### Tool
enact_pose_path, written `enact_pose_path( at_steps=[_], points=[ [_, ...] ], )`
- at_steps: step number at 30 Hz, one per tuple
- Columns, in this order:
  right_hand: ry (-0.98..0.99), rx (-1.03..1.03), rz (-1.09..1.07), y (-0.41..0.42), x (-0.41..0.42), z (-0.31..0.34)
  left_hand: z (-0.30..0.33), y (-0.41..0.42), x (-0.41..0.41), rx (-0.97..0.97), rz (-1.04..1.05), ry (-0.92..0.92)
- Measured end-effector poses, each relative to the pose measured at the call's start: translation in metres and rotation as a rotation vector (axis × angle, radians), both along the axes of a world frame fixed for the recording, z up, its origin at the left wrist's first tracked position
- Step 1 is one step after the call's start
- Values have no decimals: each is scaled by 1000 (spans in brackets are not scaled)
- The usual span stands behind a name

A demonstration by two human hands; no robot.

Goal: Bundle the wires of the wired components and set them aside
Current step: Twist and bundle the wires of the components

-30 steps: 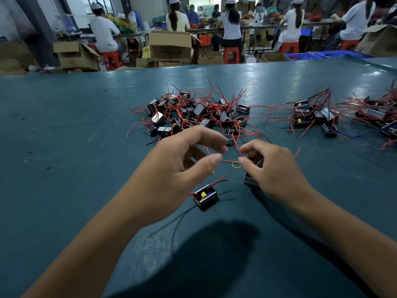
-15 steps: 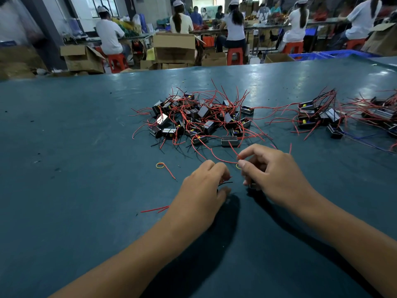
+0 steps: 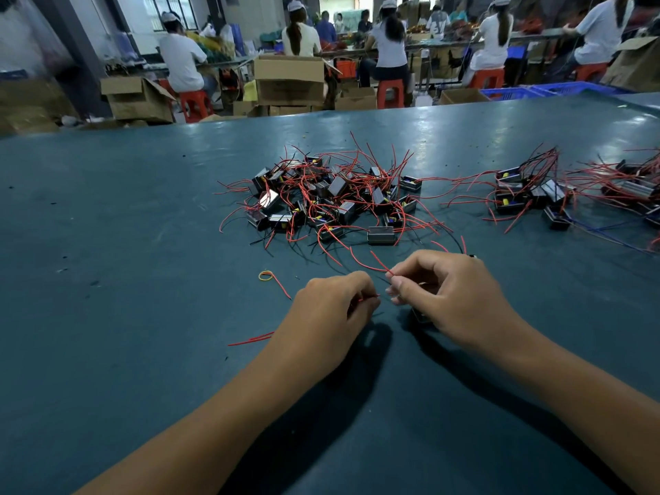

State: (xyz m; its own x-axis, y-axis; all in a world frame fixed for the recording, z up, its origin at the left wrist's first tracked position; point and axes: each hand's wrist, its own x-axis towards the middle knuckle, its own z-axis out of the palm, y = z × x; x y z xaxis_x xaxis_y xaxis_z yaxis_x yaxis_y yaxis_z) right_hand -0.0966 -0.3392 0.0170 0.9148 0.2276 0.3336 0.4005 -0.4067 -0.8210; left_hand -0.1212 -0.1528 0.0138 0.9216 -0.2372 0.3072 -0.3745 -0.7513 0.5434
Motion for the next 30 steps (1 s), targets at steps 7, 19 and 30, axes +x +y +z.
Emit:
enact_pose_path(
  at_steps=[7,19,30],
  points=[
    [151,160,64,3,1,-6,3,13,6,-103,-14,66],
    [278,338,88,12,-7,-2,4,11,5,-112,-7,68],
    [132,222,33,12,-7,-8,4,10,5,-122,3,57]
  ],
)
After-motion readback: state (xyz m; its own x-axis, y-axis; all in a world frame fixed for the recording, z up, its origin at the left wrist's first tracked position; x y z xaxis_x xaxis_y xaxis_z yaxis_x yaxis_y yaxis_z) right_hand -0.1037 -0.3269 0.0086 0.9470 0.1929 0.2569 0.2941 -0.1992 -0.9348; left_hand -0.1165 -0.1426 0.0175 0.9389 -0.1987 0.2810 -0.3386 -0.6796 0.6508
